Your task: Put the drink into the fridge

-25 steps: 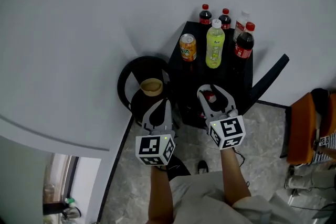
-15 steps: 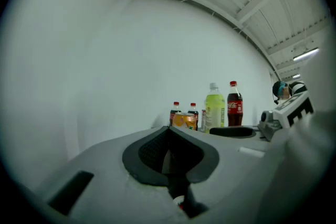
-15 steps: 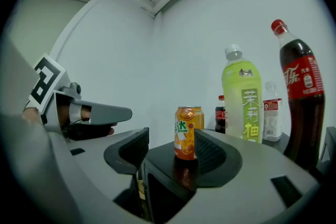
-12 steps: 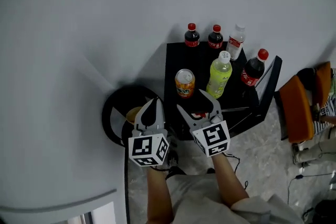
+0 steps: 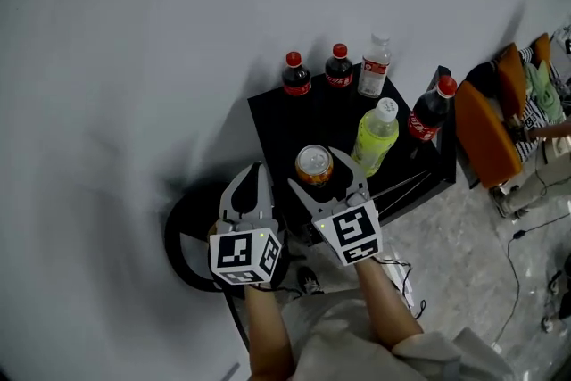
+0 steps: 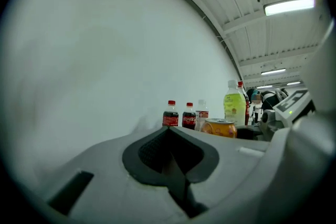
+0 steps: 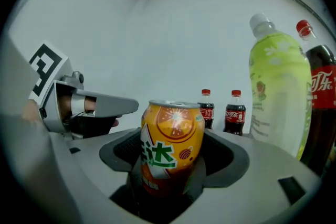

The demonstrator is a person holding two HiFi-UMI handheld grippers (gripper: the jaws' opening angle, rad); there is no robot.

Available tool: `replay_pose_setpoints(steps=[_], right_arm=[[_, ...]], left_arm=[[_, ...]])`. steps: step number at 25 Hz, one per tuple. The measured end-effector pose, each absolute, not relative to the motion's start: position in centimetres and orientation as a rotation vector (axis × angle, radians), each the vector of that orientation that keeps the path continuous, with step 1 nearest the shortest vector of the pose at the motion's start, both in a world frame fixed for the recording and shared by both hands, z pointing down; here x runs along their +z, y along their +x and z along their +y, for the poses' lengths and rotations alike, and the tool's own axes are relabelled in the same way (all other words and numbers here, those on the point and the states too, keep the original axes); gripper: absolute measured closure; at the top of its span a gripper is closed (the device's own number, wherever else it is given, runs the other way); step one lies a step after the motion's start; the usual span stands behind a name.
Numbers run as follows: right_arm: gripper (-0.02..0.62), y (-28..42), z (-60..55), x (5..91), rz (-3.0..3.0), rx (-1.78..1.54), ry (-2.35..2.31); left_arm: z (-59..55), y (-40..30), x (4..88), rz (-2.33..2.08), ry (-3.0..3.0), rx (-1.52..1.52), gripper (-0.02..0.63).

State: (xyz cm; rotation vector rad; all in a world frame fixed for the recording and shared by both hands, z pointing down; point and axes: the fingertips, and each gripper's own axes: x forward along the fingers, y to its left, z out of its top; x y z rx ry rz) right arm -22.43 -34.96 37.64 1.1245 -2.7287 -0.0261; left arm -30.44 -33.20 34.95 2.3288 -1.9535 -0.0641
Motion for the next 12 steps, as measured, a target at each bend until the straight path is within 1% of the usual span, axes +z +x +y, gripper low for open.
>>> replay_pose_setpoints(steps=[8, 12], right_arm=[[0.291, -23.8, -36.2, 38.3, -2.679, 0.030, 1.100], [0.291, -23.7, -35.8, 38.1, -2.694, -0.018, 1.079]], left_arm=[[-34.4, -32.1, 34.0, -1.906, 2.379, -0.112, 0.597], [-33.4, -32.8, 34.7, -1.956, 2.320, -0.115, 0.597]])
